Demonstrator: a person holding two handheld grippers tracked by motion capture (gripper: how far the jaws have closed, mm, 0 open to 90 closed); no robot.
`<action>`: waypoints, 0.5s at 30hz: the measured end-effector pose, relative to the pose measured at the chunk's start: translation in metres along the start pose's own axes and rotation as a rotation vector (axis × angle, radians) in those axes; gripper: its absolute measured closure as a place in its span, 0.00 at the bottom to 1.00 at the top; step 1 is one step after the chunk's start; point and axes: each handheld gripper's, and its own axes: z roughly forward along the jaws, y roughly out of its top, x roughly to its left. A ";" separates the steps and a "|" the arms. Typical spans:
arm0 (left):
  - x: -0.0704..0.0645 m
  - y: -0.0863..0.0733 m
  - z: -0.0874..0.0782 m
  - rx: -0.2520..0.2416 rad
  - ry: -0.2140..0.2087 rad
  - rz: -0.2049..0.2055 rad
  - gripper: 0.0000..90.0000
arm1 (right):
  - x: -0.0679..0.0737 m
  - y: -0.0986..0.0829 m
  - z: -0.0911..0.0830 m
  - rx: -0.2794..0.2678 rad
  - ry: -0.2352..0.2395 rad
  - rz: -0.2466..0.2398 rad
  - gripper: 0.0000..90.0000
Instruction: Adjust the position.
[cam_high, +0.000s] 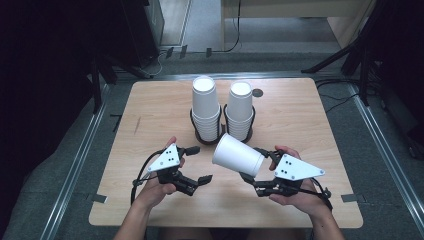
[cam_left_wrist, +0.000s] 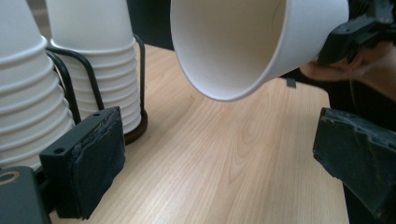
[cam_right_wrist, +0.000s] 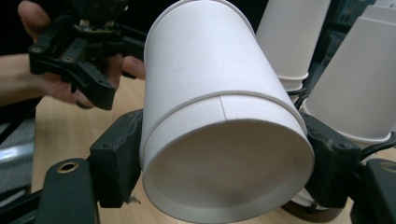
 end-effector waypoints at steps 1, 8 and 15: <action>0.000 0.001 0.000 -0.004 0.004 -0.006 0.03 | 0.001 -0.002 0.002 -0.019 -0.020 -0.002 0.27; 0.000 0.001 0.002 -0.059 -0.034 -0.071 0.03 | 0.008 -0.004 0.012 -0.062 -0.038 -0.022 0.27; 0.004 -0.004 0.005 -0.108 -0.099 -0.161 0.03 | 0.014 -0.005 0.016 -0.091 -0.028 -0.036 0.27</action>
